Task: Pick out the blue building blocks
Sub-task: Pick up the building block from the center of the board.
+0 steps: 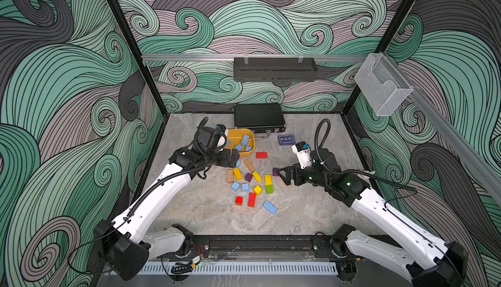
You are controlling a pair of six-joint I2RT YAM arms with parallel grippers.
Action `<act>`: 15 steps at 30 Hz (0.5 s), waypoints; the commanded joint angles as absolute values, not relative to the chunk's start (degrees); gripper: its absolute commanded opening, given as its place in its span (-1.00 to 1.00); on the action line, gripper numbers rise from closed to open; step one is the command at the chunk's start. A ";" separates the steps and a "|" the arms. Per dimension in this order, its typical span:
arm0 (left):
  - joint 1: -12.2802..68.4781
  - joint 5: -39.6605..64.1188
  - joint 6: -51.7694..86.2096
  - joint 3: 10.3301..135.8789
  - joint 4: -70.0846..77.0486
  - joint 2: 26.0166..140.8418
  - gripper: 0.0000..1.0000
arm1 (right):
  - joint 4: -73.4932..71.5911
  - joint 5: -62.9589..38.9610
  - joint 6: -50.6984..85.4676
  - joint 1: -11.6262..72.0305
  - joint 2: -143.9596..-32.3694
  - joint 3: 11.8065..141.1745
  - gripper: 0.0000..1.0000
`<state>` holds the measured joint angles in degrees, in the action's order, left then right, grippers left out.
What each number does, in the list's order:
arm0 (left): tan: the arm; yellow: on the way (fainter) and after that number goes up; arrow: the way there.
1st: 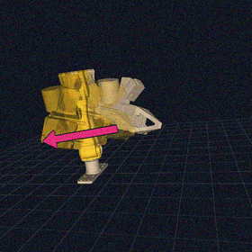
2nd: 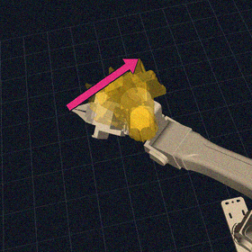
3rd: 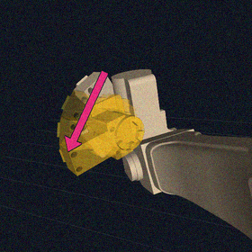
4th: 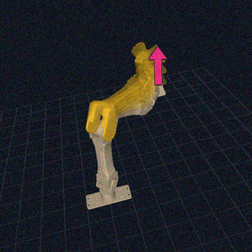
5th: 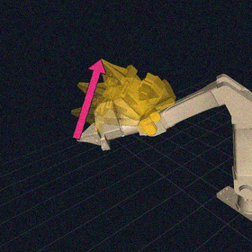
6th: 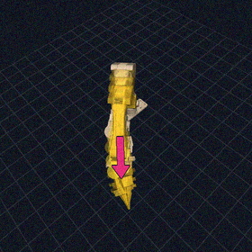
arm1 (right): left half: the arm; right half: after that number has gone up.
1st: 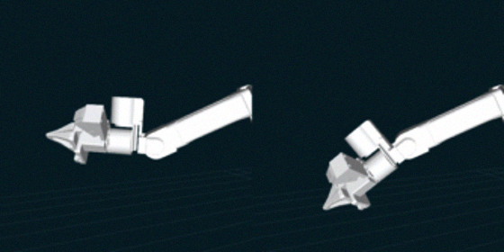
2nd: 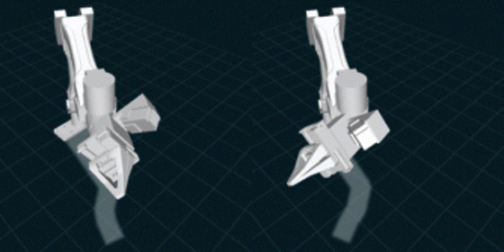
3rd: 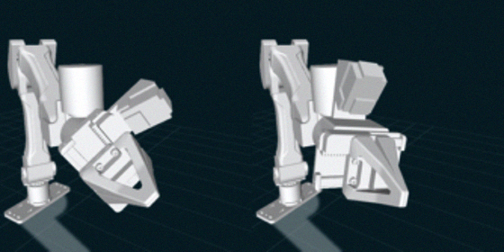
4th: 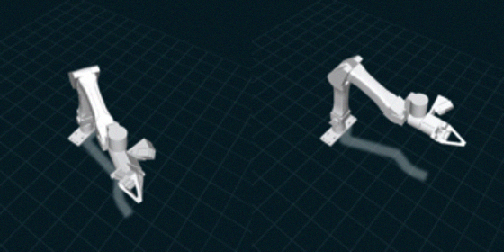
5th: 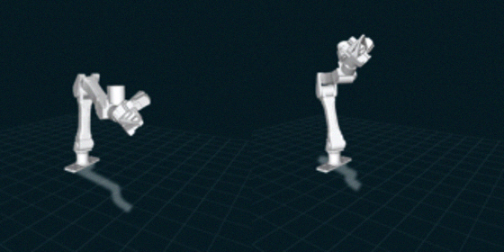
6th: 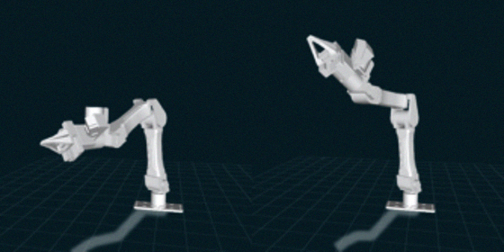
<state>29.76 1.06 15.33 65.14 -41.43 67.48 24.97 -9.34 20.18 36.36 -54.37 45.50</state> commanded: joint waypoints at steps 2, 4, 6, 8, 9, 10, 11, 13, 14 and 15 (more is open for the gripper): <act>31.69 -0.16 17.65 62.46 -41.02 65.74 0.97 | 24.18 -8.95 22.59 37.05 -51.64 41.74 0.98; 32.40 -0.31 18.41 60.99 -40.98 65.91 0.96 | 22.03 -9.70 23.71 37.19 -50.17 39.35 0.98; 32.93 -0.44 19.23 59.34 -40.50 66.24 0.96 | 20.84 -11.05 24.41 37.26 -49.34 37.38 0.98; 33.55 0.06 20.07 58.21 -40.07 66.83 0.96 | 18.22 -12.33 24.97 37.26 -49.38 36.15 0.98; 33.86 0.53 20.34 57.81 -40.08 67.20 0.96 | 17.66 -12.90 25.31 37.29 -49.56 35.57 0.98; 34.07 0.90 20.46 57.53 -40.24 67.62 0.96 | 17.27 -13.16 25.50 37.35 -49.81 35.12 0.98; 34.31 1.25 20.50 57.42 -40.63 68.29 0.96 | 16.90 -13.34 25.69 37.34 -50.28 34.74 0.98; 34.61 1.85 20.88 57.40 -41.96 69.68 0.95 | 16.32 -13.66 26.09 37.33 -50.97 34.14 0.98; 34.85 2.06 21.26 57.33 -42.42 70.48 0.94 | 15.88 -13.96 26.37 37.35 -51.38 33.91 0.98; 35.13 2.02 21.48 57.22 -42.54 71.17 0.93 | 15.38 -14.21 26.49 37.41 -51.77 33.73 0.98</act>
